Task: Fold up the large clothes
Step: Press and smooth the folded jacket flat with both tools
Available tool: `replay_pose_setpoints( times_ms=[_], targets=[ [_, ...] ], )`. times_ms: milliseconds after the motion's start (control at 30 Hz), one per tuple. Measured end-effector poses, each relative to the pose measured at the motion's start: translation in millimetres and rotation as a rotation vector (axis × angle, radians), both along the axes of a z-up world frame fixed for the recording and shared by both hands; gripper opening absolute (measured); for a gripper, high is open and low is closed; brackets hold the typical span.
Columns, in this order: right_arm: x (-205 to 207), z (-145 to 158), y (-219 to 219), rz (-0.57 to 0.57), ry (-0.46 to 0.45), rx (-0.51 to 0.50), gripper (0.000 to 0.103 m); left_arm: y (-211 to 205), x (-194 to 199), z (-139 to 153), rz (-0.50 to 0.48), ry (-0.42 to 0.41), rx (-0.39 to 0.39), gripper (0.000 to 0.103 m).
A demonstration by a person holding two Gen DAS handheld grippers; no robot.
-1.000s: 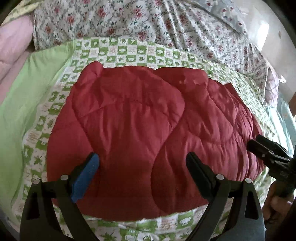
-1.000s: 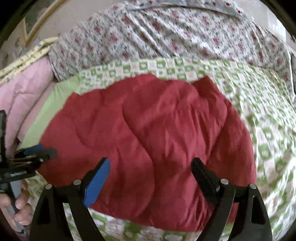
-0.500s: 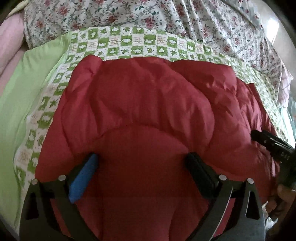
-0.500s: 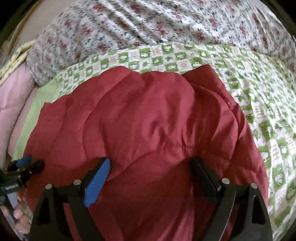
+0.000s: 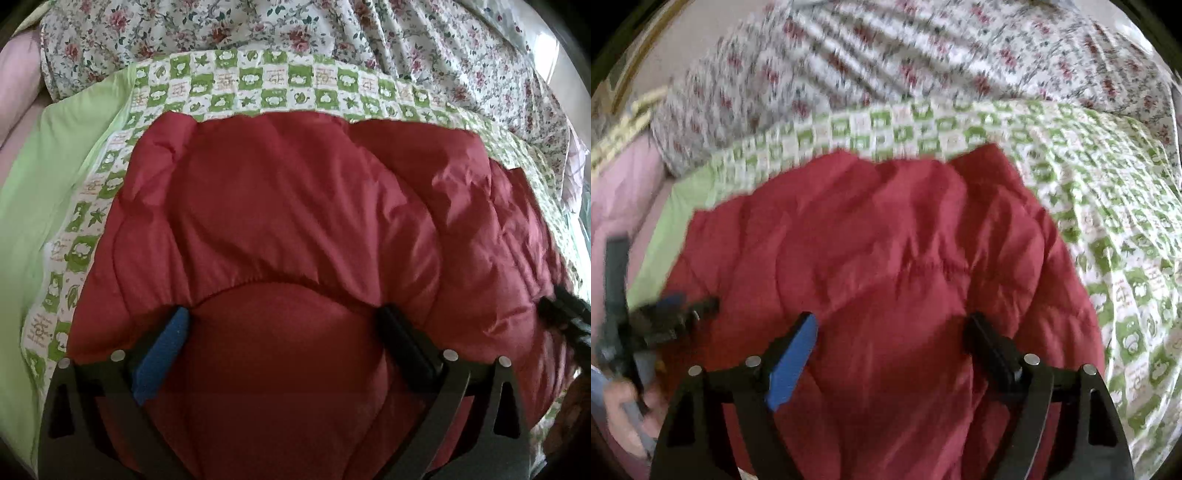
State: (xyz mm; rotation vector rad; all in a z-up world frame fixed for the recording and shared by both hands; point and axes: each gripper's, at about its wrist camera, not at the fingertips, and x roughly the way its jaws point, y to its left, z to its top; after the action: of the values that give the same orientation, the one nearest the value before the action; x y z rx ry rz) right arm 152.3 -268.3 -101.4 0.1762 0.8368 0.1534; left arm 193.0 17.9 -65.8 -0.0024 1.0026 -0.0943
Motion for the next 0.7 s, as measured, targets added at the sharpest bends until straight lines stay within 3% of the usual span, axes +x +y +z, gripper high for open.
replay_pose_setpoints(
  times_ms=[300, 500, 600, 700],
  targets=[
    [4.0, -12.3, -8.6, -0.010, -0.009, 0.031, 0.084, 17.6, -69.9, 35.9, -0.021, -0.050, -0.107, 0.102],
    [-16.3, 9.8, -11.3, -0.028, -0.033, 0.055, 0.082, 17.9, -75.8, 16.0, -0.007, -0.005, -0.067, 0.102],
    [-41.0, 23.7, -8.3, -0.020, -0.075, 0.000, 0.085, 14.2, -75.6, 14.0, -0.010, -0.017, -0.050, 0.102],
    [-41.2, 7.2, -6.9, 0.006, 0.006, -0.036, 0.084, 13.1, -73.5, 10.6, -0.009, -0.016, -0.046, 0.103]
  ],
)
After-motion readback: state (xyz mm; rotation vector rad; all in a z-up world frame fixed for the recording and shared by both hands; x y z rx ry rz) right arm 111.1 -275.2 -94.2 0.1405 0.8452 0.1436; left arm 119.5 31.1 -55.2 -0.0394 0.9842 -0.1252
